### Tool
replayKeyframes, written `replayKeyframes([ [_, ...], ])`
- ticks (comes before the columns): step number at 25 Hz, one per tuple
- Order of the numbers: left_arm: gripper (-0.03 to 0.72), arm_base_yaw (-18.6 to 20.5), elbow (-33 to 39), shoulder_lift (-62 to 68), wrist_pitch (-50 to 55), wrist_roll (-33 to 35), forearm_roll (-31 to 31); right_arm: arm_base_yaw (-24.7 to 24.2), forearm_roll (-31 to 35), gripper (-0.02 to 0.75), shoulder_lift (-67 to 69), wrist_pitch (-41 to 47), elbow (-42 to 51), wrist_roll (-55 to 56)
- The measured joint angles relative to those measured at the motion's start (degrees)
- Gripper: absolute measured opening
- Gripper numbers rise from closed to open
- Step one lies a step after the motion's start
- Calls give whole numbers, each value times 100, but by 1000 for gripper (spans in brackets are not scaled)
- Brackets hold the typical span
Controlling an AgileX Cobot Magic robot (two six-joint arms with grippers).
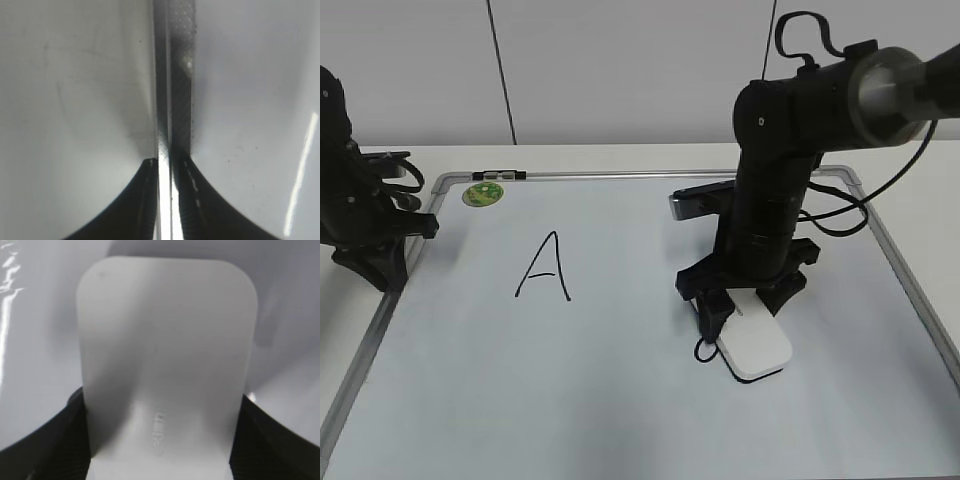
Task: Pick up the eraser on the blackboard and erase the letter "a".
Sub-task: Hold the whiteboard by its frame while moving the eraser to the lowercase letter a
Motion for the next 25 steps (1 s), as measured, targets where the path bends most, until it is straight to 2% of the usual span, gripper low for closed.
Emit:
replayKeyframes([
  [10,108,0,0,0,0,0,0,709,373,515,27,-149,-12,0],
  [16,109,0,0,0,0,0,0,782,549,515,26,-160,-12,-33],
  [19,113,0,0,0,0,0,-13,817,313,515,26,-160,-12,42],
  [25,116,0,0,0,-10,10,-71,770,-707,515,30,21,-52,613],
])
